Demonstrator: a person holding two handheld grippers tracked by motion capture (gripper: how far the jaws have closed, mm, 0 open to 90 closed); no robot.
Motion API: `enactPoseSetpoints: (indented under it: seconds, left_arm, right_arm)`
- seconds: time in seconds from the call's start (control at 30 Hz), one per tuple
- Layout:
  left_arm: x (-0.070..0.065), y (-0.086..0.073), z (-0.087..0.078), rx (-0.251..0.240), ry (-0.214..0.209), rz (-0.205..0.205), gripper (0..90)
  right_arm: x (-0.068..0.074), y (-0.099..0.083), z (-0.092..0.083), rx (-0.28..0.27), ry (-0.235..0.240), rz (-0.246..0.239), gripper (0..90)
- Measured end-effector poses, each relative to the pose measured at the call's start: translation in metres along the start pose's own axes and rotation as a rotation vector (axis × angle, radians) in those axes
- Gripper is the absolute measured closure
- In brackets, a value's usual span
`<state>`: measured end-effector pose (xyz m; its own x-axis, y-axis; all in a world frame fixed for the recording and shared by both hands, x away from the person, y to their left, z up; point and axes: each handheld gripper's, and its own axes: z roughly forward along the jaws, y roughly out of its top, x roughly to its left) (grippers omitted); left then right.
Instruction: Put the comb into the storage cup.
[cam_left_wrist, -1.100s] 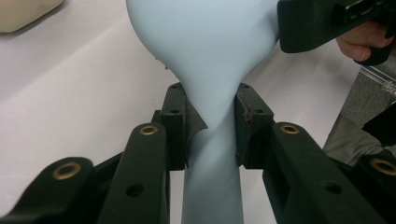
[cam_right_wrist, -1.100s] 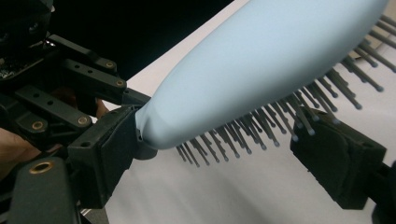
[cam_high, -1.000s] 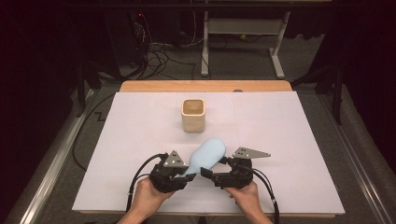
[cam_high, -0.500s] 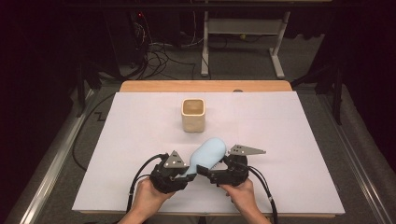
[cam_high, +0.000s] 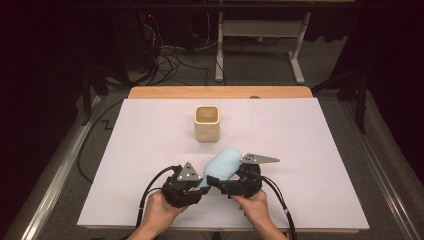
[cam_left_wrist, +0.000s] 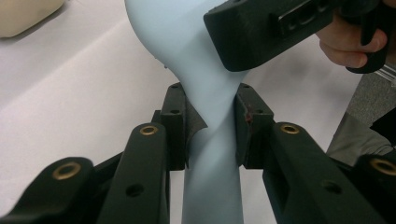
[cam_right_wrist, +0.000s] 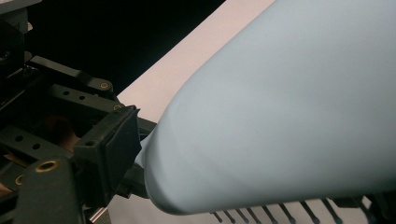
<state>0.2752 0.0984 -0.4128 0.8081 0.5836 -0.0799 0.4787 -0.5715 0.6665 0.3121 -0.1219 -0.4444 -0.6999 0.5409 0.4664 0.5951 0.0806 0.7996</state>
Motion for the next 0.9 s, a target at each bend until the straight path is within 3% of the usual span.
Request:
enactPoseSetpoints:
  seconds: [0.2, 0.47, 0.9]
  left_arm:
    - [-0.001, 0.0, 0.001, 0.0, 0.005, 0.003, 69.6]
    - [0.0, -0.001, 0.003, 0.012, 0.002, 0.004, 69.5]
    - [-0.001, 0.001, -0.003, -0.009, 0.023, 0.01, 69.6]
  right_arm:
    - [-0.001, 0.001, 0.001, 0.007, 0.0, 0.019, 22.7]
    - [-0.003, 0.005, -0.003, 0.021, 0.039, 0.068, 34.4]
    - [0.008, 0.018, -0.007, 0.024, 0.089, 0.037, 48.1]
